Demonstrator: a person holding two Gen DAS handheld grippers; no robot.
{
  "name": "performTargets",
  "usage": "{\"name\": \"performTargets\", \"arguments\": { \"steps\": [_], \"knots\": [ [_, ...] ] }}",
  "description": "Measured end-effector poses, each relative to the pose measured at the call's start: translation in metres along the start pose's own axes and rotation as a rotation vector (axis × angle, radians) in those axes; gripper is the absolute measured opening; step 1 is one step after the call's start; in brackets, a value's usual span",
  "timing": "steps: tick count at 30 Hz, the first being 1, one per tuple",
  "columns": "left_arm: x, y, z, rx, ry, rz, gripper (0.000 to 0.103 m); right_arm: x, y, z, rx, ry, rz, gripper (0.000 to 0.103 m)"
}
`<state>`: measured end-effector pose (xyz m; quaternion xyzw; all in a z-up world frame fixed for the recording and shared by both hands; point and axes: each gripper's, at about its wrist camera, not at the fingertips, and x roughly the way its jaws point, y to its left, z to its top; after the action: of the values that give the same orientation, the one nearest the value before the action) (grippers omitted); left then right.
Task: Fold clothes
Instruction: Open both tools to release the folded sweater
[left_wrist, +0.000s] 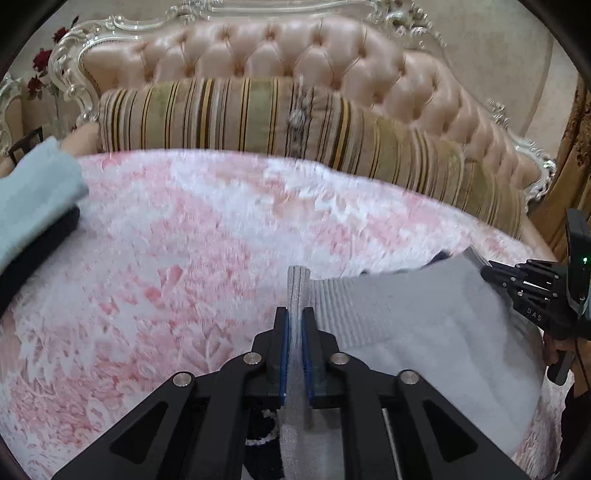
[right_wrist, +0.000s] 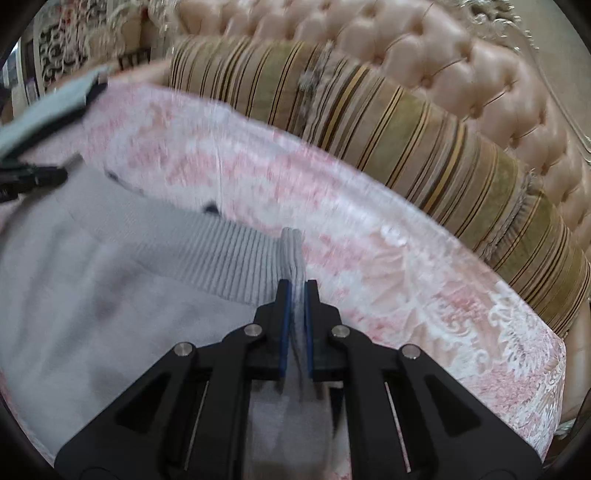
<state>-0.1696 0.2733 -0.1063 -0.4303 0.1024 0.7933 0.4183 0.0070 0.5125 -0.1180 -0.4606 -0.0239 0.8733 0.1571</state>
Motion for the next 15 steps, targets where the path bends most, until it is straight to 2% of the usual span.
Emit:
{"name": "performTargets", "arguments": {
  "steps": [2,3,4,6,8,10,12,15],
  "knots": [
    [-0.010,0.005,-0.002,-0.018,-0.014,0.000,0.024,-0.004,-0.005,0.001,0.019,-0.004,0.008,0.012],
    [-0.016,0.009,-0.003,-0.030,-0.022,0.000,0.028,-0.008,-0.009,0.002,0.030,-0.004,0.009,0.023],
    [-0.021,0.012,-0.004,-0.041,-0.031,0.001,0.028,-0.013,-0.014,0.000,0.025,-0.002,-0.013,0.041],
    [-0.041,0.021,-0.009,-0.065,-0.054,-0.009,0.028,-0.024,-0.023,-0.003,0.015,0.003,-0.056,0.060],
    [-0.065,0.032,-0.024,-0.112,-0.084,-0.064,0.028,-0.039,-0.036,-0.011,0.044,-0.009,-0.099,0.061],
    [-0.080,0.032,-0.050,-0.139,-0.095,-0.115,0.028,-0.063,-0.055,-0.028,0.143,-0.024,-0.100,0.061],
    [-0.092,0.028,-0.080,-0.154,-0.098,-0.158,0.027,-0.090,-0.068,-0.058,0.266,-0.049,-0.022,0.061],
    [-0.109,0.021,-0.122,-0.174,-0.103,-0.208,0.027,-0.102,-0.053,-0.092,0.296,-0.044,0.054,0.061]
  ]
}}
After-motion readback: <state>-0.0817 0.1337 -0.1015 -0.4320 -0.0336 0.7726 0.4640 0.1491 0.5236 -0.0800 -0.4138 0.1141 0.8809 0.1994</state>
